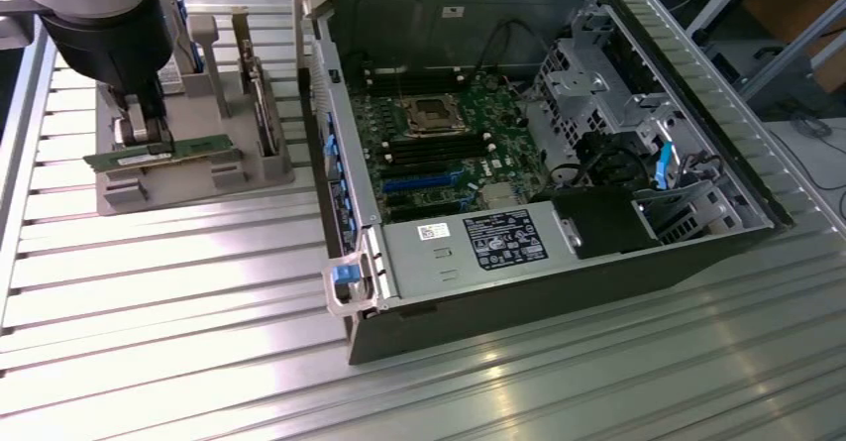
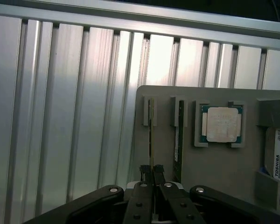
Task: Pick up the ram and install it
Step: 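Pick up the ram and move it above insertion slot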
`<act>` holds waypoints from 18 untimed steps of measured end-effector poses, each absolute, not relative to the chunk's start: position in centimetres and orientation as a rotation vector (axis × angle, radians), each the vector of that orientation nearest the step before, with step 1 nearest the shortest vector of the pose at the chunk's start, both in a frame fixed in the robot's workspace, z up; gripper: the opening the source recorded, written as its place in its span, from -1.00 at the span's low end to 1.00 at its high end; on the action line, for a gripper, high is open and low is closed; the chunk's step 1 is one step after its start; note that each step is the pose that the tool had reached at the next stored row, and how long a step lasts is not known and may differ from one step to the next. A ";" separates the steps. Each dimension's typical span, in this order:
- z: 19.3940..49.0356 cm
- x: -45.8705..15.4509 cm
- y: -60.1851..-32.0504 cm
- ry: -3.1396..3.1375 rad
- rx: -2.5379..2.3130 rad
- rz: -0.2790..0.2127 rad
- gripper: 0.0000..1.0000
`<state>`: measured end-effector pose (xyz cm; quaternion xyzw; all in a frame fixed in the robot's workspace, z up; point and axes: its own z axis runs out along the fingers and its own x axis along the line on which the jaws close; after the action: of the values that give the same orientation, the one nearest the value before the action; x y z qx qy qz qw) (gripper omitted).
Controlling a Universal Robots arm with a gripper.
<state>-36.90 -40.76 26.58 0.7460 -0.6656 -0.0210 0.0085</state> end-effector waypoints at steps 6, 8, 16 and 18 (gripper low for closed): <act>27.1 -36.9 -40.8 -2.080 2.331 -0.066 -0.76; 27.3 -36.9 -40.8 -2.080 2.331 -0.066 -0.76; 28.3 -36.9 -40.8 -2.080 2.331 -0.066 -0.76; 28.5 -36.9 -40.8 -2.080 2.331 -0.066 -0.76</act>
<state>-36.90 -40.76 28.47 0.7460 -0.6656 -0.0210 0.0084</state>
